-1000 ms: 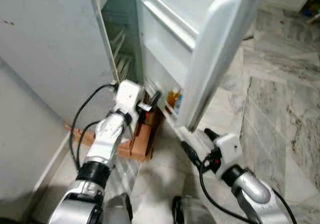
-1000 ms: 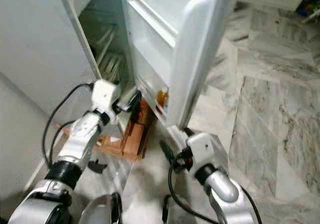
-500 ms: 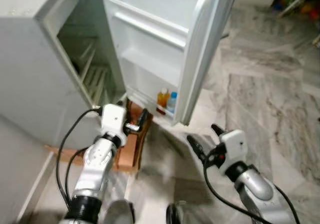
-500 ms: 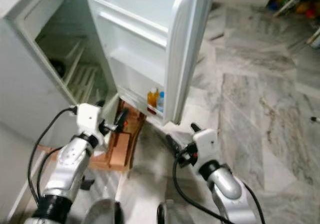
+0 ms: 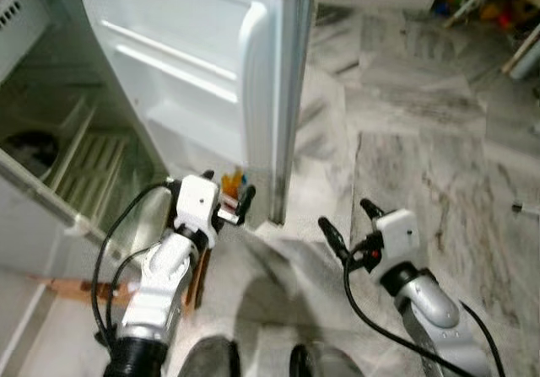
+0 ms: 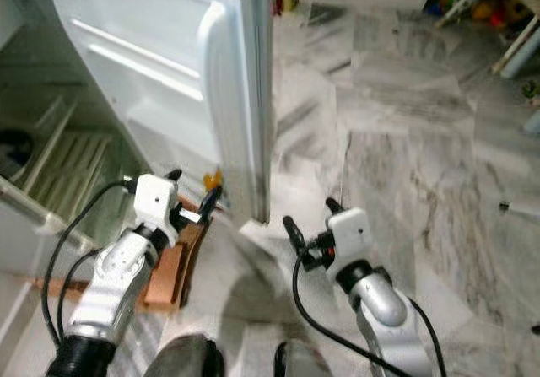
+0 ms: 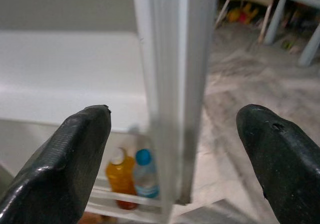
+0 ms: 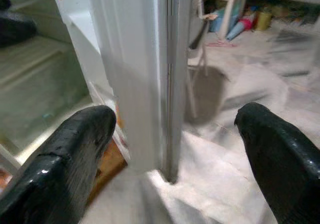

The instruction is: Restocking fridge

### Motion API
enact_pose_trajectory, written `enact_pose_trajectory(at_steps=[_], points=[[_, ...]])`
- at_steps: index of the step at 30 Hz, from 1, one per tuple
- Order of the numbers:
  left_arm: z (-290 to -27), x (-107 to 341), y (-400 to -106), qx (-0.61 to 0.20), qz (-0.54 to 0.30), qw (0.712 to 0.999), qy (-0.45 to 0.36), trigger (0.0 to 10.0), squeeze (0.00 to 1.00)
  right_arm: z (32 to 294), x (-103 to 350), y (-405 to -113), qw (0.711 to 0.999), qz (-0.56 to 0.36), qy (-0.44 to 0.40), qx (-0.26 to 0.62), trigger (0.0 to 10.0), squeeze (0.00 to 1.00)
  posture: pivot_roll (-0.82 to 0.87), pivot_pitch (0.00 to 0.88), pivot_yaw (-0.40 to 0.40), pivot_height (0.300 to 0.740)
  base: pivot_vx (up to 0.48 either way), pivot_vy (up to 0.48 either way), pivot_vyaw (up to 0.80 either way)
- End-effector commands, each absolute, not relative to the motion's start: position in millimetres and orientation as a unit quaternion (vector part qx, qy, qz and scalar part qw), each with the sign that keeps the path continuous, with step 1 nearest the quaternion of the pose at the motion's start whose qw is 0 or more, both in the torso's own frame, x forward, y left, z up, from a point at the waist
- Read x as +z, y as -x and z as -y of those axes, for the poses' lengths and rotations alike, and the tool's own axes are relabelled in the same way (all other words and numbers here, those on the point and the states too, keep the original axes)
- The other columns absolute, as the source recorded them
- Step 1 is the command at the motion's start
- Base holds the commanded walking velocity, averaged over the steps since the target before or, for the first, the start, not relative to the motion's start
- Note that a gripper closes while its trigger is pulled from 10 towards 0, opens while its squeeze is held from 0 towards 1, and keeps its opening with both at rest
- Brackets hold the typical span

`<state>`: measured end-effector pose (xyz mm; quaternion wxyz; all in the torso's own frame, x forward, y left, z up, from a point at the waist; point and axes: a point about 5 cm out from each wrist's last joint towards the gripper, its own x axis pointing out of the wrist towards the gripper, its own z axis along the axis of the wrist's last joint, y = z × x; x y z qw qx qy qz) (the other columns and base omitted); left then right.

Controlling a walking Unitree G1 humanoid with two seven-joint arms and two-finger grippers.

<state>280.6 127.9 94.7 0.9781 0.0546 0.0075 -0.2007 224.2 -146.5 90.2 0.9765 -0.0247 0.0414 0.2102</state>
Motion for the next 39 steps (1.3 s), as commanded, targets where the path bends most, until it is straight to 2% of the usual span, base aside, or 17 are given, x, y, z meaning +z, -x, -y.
enact_pose_trajectory(at_steps=[1, 4, 15, 21, 26, 30, 39], points=[[-127.0, 97.3, -283.0, -0.202, -0.009, 0.977, -0.063, 10.0, 0.00, 145.6, 89.1, -224.5, 0.976, -0.041, 0.029, 0.213, 10.0, 0.00, 0.04, 0.175, 0.049, 0.740, 0.442, 0.000, 0.00], [-127.8, 101.5, -288.3, -0.200, -0.007, 0.978, -0.064, 10.0, 0.00, 143.6, 89.1, -228.8, 0.975, -0.037, 0.030, 0.215, 10.0, 0.00, 0.04, 0.176, 0.053, 0.740, 0.454, 0.000, 0.00], [-100.7, 103.0, -309.5, -0.232, -0.003, 0.970, -0.068, 10.0, 0.00, 141.0, 88.8, -237.4, 0.978, -0.028, 0.023, 0.206, 10.0, 0.00, 0.01, 0.147, 0.020, 0.740, 0.463, 0.000, 0.00], [-100.5, 106.2, -315.2, -0.216, 0.010, 0.974, -0.065, 10.0, 0.00, 141.8, 86.5, -237.9, 0.979, -0.029, 0.022, 0.202, 10.0, 0.00, 0.00, 0.140, 0.019, 0.740, 0.373, 0.000, 0.00], [-118.0, 94.4, -296.3, -0.185, 0.006, 0.981, -0.057, 10.0, 0.00, 143.4, 84.1, -237.8, 0.982, -0.030, 0.012, 0.188, 10.0, 0.00, -0.01, 0.129, 0.011, 0.740, 0.000, 0.000, 0.00], [-120.2, 88.6, -286.5, -0.181, 0.001, 0.982, -0.059, 10.0, 0.00, 144.8, 83.8, -238.8, 0.983, -0.029, 0.008, 0.180, 10.0, 0.00, -0.01, 0.129, 0.002, 0.740, 0.000, 0.000, 0.00], [-117.5, 88.8, -276.7, -0.170, 0.000, 0.985, -0.041, 10.0, 0.00, 148.7, 86.7, -247.2, 0.989, -0.016, 0.012, 0.149, 10.0, 0.00, 0.00, 0.132, -0.009, 0.740, 0.032, -0.300, -0.76]])
